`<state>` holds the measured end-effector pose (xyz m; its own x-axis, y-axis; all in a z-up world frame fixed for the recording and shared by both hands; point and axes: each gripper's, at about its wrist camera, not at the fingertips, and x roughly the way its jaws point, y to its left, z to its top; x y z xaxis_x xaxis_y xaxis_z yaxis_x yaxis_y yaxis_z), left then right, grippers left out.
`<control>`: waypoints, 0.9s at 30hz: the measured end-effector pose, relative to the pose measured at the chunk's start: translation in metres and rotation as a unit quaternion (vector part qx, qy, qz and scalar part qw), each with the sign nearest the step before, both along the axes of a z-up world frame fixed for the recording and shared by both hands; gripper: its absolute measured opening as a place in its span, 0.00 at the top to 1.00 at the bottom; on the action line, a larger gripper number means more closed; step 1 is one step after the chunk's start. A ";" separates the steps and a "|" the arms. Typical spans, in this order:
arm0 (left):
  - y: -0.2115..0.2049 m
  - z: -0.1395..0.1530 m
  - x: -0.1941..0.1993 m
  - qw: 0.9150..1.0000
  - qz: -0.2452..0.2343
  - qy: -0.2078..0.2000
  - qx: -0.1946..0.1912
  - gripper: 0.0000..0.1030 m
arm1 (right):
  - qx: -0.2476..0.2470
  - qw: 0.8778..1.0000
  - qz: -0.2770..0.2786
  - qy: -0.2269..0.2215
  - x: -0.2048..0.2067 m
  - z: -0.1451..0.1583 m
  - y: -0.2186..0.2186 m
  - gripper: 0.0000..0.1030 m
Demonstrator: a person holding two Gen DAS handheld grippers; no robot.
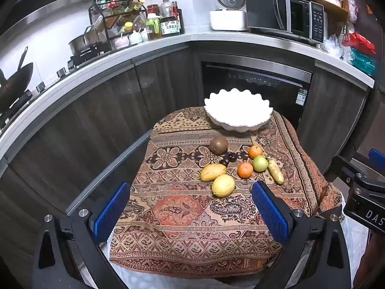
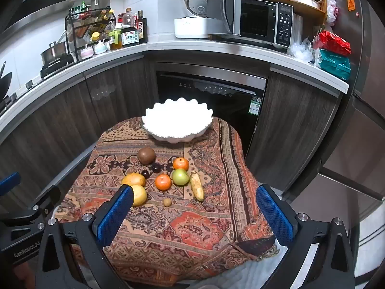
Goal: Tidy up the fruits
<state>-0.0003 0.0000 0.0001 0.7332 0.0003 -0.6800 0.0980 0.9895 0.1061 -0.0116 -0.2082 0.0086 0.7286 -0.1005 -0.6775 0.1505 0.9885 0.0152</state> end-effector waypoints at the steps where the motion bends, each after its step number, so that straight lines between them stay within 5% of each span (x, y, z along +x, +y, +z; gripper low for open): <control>1: 0.000 0.000 0.000 1.000 0.000 -0.001 0.001 0.00 | -0.001 1.000 0.000 0.000 0.000 0.000 0.000 0.00; 27: 0.001 -0.001 -0.005 1.000 -0.001 -0.001 0.000 0.00 | 0.000 1.000 -0.001 -0.003 -0.003 0.000 -0.001 0.00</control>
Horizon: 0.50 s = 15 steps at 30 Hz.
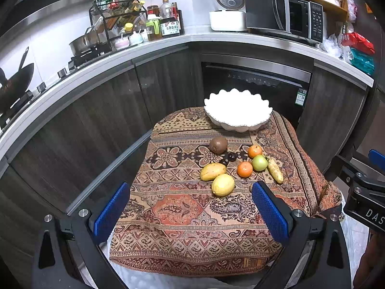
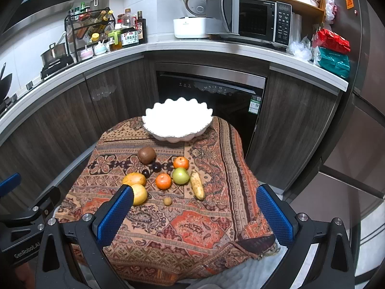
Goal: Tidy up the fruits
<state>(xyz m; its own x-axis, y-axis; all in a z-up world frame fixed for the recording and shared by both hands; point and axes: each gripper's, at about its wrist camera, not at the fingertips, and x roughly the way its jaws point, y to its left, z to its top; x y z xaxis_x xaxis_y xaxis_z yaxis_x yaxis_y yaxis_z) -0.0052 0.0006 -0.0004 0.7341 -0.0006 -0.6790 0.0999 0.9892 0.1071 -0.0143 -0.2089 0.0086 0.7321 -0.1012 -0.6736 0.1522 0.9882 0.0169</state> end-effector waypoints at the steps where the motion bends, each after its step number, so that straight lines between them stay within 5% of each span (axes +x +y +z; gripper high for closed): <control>1: 0.000 0.000 0.000 1.000 0.000 0.000 0.000 0.00 | 0.000 1.000 0.000 0.000 0.000 0.000 0.000 0.00; 15: -0.003 -0.001 -0.001 1.000 -0.001 0.004 -0.001 0.00 | 0.002 1.000 0.001 0.001 -0.003 -0.002 0.001 0.00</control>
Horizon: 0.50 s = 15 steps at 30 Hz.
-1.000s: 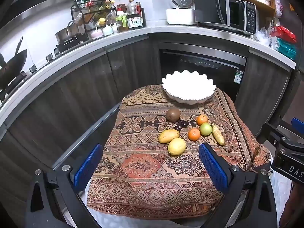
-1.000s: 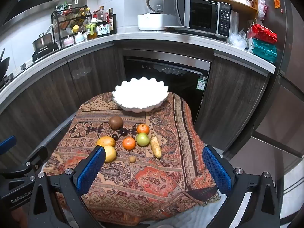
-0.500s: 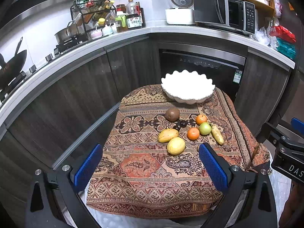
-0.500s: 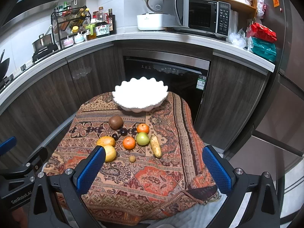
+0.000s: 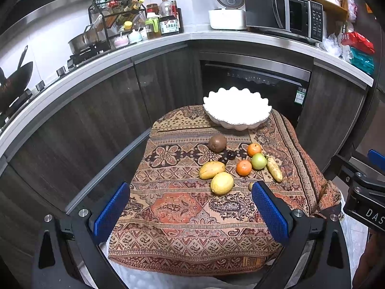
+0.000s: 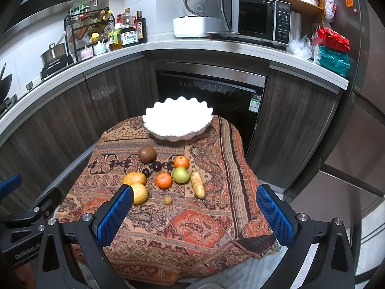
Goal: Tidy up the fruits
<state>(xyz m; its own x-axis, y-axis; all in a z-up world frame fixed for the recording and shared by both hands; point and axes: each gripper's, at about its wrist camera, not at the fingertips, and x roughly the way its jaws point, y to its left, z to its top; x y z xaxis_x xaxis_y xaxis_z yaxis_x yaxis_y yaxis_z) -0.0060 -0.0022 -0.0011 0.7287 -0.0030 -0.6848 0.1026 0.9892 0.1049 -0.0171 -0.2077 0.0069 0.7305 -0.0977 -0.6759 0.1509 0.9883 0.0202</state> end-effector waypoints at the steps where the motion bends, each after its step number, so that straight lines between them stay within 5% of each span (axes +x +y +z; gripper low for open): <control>1: 0.000 0.000 0.000 1.000 0.000 0.000 0.000 0.00 | 0.000 1.000 0.000 0.000 0.001 0.000 -0.001 0.00; 15: 0.001 -0.003 0.000 1.000 0.000 0.002 -0.003 0.00 | 0.003 1.000 -0.001 0.000 0.000 -0.002 -0.002 0.00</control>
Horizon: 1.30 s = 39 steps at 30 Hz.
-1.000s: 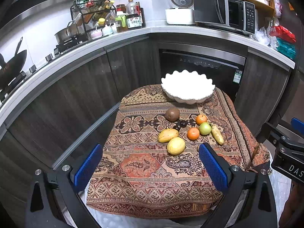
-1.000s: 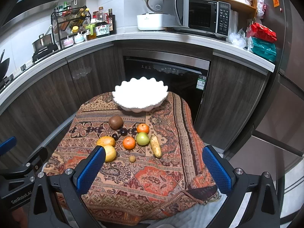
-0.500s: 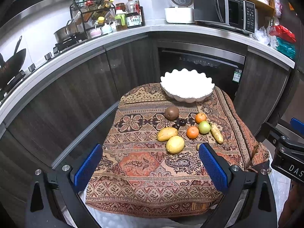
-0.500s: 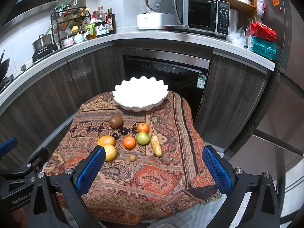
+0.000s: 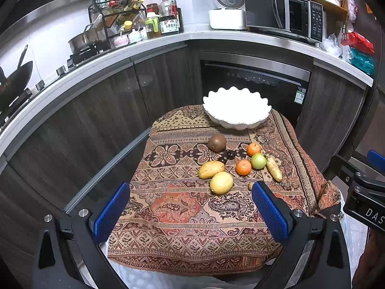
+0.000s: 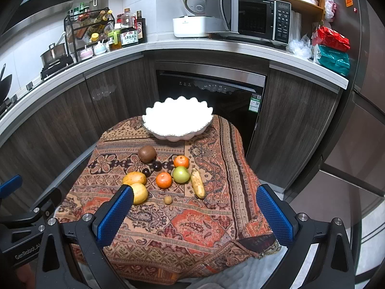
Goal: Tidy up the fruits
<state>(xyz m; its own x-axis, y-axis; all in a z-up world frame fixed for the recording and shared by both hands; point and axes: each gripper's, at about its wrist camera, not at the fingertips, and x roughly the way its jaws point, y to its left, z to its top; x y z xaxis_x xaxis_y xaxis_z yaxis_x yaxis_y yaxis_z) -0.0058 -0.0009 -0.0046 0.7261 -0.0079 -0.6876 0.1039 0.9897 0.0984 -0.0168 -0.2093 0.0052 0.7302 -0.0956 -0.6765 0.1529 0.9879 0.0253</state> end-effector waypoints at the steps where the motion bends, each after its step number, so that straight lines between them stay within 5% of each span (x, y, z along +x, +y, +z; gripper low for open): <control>1: 0.000 0.000 0.000 1.000 0.000 0.000 0.000 0.00 | 0.000 1.000 0.000 0.000 0.000 0.000 0.000 0.00; 39: -0.005 -0.012 0.008 1.000 -0.005 0.016 0.000 0.00 | 0.014 1.000 -0.004 0.010 0.007 -0.011 -0.005 0.00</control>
